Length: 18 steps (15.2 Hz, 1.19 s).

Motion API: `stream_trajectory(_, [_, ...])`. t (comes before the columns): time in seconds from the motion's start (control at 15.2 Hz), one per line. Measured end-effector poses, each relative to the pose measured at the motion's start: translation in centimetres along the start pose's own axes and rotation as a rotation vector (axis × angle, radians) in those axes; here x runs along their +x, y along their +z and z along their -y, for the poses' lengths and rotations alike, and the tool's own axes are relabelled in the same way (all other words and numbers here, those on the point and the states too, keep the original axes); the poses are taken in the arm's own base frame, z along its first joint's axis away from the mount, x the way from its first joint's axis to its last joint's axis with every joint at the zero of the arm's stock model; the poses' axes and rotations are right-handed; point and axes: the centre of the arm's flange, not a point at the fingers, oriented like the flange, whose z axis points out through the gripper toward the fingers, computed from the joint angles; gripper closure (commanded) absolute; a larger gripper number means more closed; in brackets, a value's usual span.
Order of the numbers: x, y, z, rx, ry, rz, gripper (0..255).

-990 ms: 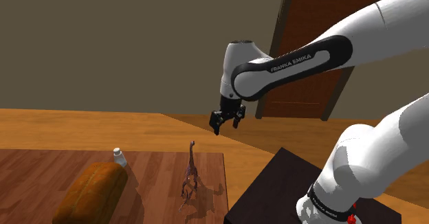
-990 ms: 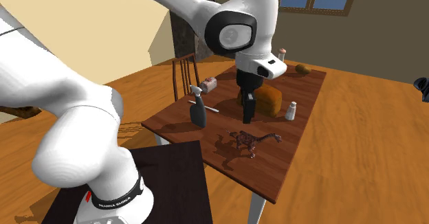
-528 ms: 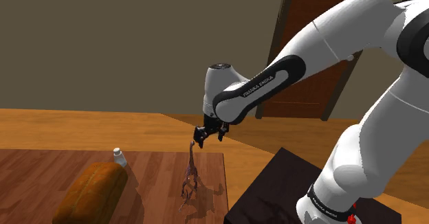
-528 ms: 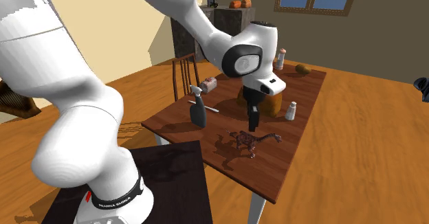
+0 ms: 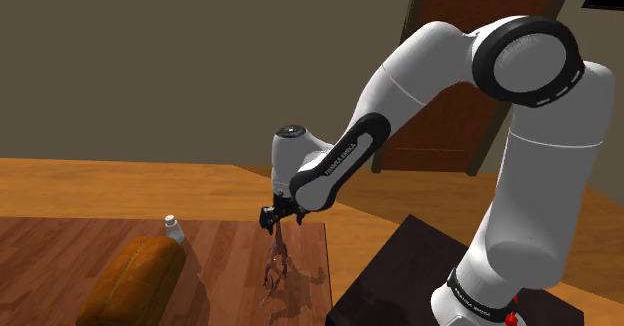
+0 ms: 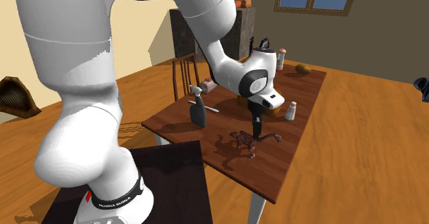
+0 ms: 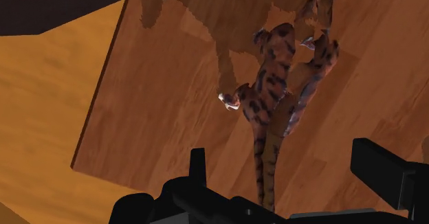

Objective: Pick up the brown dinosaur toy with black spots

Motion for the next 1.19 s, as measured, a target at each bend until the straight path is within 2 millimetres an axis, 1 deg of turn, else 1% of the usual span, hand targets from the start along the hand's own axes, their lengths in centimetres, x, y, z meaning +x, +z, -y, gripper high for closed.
stream_trajectory(0.07, [0.4, 0.7, 0.8, -0.002, 0.007, -0.003, 0])
stream_trajectory(0.2, [1.1, 3.0, 1.9, -0.005, 0.019, -0.009, 0])
stream_trajectory(0.26, [1.2, 3.9, 2.2, -0.006, 0.022, -0.01, 0])
stream_trajectory(0.73, [1.0, 7.6, 2.4, -0.008, 0.025, -0.012, 0])
stream_trajectory(0.79, [1.0, 7.8, 2.4, -0.008, 0.025, -0.012, 255])
stream_trajectory(1.19, [1.1, 8.0, 2.4, -0.007, 0.025, -0.014, 255])
